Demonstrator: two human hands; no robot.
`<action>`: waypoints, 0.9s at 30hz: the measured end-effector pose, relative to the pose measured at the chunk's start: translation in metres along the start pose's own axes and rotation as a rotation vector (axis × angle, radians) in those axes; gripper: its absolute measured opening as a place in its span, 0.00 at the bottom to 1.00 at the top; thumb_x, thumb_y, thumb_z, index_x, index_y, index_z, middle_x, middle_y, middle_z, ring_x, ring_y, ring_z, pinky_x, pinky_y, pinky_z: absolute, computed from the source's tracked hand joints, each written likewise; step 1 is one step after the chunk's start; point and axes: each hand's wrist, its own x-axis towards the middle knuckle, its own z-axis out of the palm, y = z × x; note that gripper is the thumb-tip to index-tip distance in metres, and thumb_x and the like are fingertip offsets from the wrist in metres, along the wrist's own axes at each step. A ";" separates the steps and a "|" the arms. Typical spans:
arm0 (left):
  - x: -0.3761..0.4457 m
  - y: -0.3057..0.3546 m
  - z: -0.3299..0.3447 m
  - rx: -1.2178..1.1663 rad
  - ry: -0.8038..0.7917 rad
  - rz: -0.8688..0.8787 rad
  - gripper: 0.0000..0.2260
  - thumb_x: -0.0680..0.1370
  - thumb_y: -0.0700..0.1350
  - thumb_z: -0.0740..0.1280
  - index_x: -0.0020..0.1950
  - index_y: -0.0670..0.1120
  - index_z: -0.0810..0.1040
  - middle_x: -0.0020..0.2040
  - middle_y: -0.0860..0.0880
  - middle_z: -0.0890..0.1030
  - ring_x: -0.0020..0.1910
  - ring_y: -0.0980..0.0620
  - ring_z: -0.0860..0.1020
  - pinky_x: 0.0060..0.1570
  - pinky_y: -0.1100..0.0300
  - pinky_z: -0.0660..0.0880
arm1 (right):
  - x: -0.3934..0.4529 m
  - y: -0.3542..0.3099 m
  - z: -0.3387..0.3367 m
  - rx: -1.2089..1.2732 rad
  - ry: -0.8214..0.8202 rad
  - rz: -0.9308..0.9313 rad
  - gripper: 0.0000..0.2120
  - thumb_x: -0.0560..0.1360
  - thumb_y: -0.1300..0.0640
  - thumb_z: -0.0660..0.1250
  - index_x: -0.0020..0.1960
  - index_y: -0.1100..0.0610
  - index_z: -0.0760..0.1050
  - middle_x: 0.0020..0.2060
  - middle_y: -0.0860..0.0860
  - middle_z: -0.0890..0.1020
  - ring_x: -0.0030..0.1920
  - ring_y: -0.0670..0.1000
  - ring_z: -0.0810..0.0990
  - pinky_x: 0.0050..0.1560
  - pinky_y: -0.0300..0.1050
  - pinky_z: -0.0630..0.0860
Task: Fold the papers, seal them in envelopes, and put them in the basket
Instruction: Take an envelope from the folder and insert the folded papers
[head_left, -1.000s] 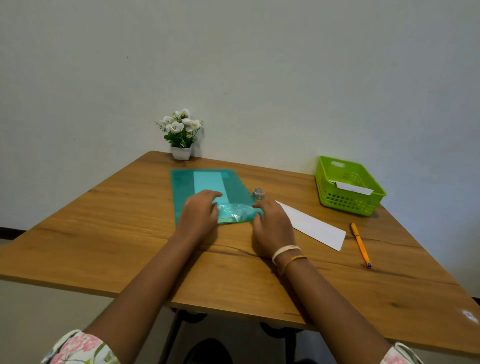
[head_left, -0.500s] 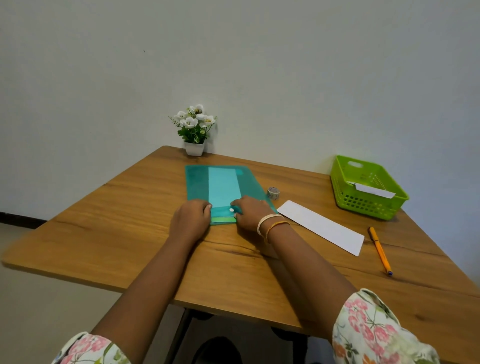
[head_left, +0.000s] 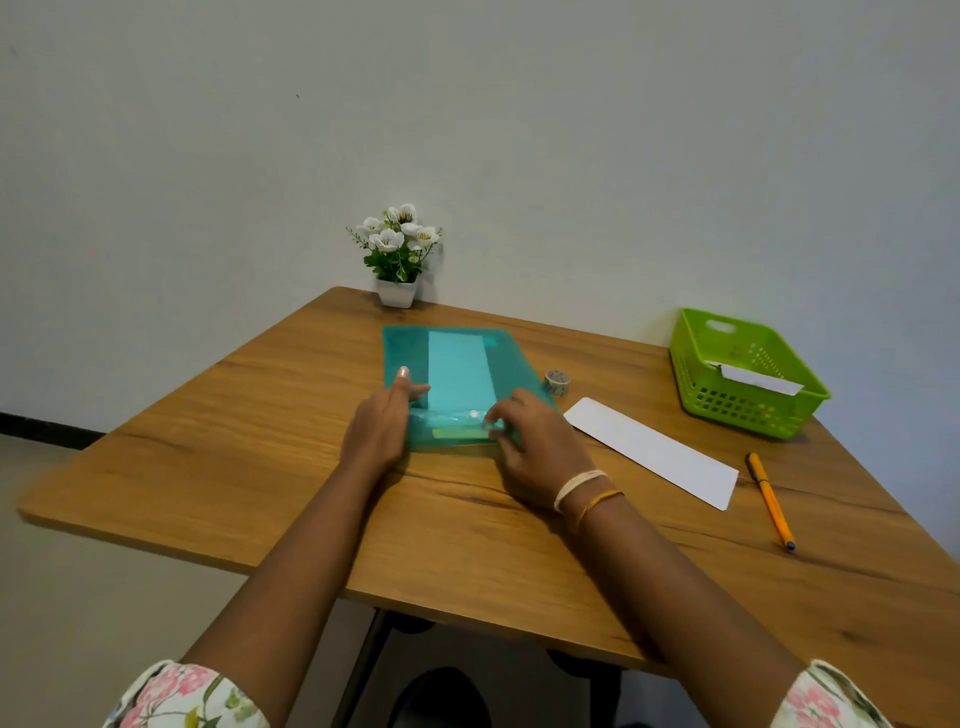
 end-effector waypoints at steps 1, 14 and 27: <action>0.001 -0.001 0.000 -0.003 -0.020 0.002 0.32 0.73 0.70 0.44 0.57 0.59 0.81 0.60 0.50 0.78 0.57 0.47 0.76 0.62 0.45 0.70 | -0.007 0.002 0.000 -0.023 -0.022 -0.025 0.09 0.74 0.58 0.66 0.54 0.53 0.78 0.48 0.51 0.77 0.47 0.53 0.77 0.44 0.47 0.77; 0.005 -0.006 -0.004 0.382 -0.209 0.117 0.24 0.72 0.51 0.73 0.68 0.53 0.74 0.73 0.55 0.67 0.71 0.50 0.67 0.70 0.46 0.63 | -0.033 0.013 0.002 0.050 -0.127 0.070 0.16 0.73 0.52 0.62 0.58 0.52 0.81 0.54 0.47 0.81 0.50 0.46 0.78 0.50 0.42 0.78; -0.008 0.004 0.001 0.292 0.070 0.282 0.11 0.79 0.41 0.64 0.59 0.41 0.81 0.57 0.43 0.83 0.58 0.45 0.79 0.56 0.58 0.71 | 0.019 0.002 0.011 -0.242 -0.131 0.179 0.16 0.75 0.47 0.66 0.61 0.48 0.76 0.52 0.53 0.84 0.55 0.57 0.80 0.53 0.49 0.76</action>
